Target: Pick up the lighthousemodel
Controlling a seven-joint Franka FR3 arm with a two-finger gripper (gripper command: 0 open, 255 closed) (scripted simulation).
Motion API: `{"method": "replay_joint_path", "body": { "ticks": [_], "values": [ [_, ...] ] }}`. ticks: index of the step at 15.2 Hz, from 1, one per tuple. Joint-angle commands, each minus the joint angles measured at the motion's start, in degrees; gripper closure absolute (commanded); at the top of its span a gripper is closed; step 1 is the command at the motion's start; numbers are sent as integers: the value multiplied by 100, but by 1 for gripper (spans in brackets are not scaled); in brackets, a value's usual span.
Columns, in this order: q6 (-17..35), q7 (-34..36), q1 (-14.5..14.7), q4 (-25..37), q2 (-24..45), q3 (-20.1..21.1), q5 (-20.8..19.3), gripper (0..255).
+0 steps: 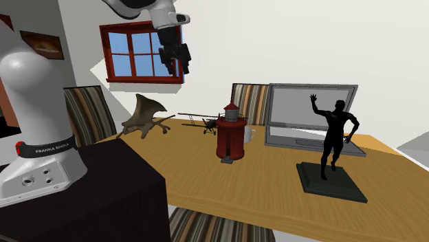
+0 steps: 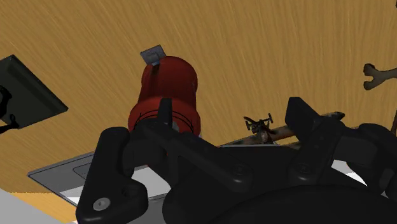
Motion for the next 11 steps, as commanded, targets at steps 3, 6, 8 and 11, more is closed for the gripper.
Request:
{"method": "replay_joint_path", "body": {
  "ticks": [3,6,8,11],
  "values": [
    [1103,-815,336,67,746,-536,193,0],
    [1828,-1587,736,245,1381,-1022,595,0],
    [2246,-2227,1097,426,1831,-1395,1051,0],
    [2714,-3479,1778,806,2561,-2027,2156,0]
  ]
}}
